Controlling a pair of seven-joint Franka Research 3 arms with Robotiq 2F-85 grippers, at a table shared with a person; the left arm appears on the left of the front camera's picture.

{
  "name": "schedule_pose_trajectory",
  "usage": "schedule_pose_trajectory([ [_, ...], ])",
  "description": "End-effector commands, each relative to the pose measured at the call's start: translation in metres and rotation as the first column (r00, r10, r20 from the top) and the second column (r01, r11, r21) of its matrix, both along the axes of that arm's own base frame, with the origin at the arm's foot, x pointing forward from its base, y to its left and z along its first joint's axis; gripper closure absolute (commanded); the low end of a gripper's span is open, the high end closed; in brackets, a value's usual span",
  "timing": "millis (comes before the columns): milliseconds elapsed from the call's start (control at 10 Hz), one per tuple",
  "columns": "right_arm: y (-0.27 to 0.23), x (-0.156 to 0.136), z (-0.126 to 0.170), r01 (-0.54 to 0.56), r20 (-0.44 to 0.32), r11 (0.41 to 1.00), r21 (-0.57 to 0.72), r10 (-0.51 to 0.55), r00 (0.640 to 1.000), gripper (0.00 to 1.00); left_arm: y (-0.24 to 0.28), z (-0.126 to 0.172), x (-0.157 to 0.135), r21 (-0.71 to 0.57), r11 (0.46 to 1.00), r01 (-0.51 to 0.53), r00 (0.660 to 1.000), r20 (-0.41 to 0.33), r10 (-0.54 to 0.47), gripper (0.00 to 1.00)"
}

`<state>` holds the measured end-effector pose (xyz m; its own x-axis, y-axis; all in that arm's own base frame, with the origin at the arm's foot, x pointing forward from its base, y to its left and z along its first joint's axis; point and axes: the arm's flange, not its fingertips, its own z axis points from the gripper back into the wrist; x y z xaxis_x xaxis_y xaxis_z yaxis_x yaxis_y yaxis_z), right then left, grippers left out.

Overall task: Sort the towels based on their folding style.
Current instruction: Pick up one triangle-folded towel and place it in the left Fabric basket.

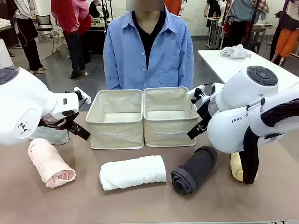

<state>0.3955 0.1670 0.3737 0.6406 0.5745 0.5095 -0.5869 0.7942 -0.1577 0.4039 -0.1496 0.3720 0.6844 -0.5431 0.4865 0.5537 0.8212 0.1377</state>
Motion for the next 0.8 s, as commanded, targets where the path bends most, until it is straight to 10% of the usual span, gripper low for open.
schedule_pose_trajectory([
  [0,0.0,0.0,0.0,0.0,0.0,1.0,0.0,0.0,1.0,0.0,0.0,0.0,0.0,0.0,1.0,0.0,1.0,0.001,0.0,0.0],
  [700,0.0,0.0,0.0,0.0,0.0,1.0,0.0,0.0,1.0,0.0,0.0,0.0,0.0,0.0,1.0,0.0,1.0,0.001,0.0,0.0],
])
